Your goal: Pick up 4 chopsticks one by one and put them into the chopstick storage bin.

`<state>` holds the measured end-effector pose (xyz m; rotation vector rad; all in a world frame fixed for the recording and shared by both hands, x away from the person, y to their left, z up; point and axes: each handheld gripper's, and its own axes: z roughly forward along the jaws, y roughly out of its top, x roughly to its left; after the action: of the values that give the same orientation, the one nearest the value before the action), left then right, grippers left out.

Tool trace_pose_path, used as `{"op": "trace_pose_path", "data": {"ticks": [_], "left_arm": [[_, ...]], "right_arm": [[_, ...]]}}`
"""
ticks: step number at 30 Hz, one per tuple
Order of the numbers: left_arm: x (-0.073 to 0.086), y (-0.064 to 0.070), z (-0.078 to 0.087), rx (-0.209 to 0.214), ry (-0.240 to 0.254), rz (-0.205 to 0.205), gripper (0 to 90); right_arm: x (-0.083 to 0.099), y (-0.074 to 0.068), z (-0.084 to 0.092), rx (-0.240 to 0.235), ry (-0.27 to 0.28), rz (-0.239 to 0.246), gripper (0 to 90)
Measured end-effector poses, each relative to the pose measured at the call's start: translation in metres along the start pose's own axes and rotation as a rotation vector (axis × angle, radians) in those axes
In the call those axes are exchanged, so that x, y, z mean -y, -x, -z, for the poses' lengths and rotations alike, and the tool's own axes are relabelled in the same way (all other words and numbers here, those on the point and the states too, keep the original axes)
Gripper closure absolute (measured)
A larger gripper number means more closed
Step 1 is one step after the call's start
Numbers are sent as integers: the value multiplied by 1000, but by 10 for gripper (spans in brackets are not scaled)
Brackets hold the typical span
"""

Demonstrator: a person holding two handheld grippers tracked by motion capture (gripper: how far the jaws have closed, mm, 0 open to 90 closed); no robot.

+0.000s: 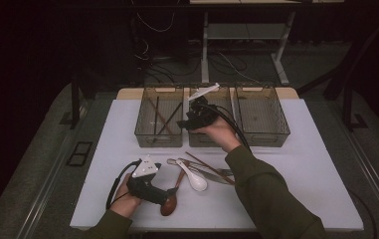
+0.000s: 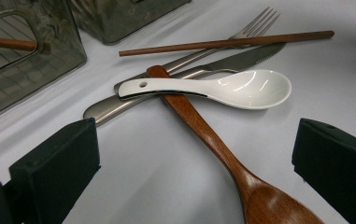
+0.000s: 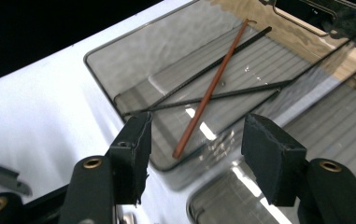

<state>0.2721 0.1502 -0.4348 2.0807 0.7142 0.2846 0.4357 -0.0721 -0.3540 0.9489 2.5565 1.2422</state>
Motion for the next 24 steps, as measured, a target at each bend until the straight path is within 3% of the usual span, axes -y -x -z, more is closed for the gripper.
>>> {"op": "trace_pose_path", "data": {"ticks": [11, 24], "left_arm": [[0, 1, 0, 3, 1, 11, 0], [0, 1, -1, -2, 3, 9, 0]], "right_arm": [[27, 0, 25, -48, -3, 10, 420], [64, -2, 58, -92, 30, 23, 411]]}}
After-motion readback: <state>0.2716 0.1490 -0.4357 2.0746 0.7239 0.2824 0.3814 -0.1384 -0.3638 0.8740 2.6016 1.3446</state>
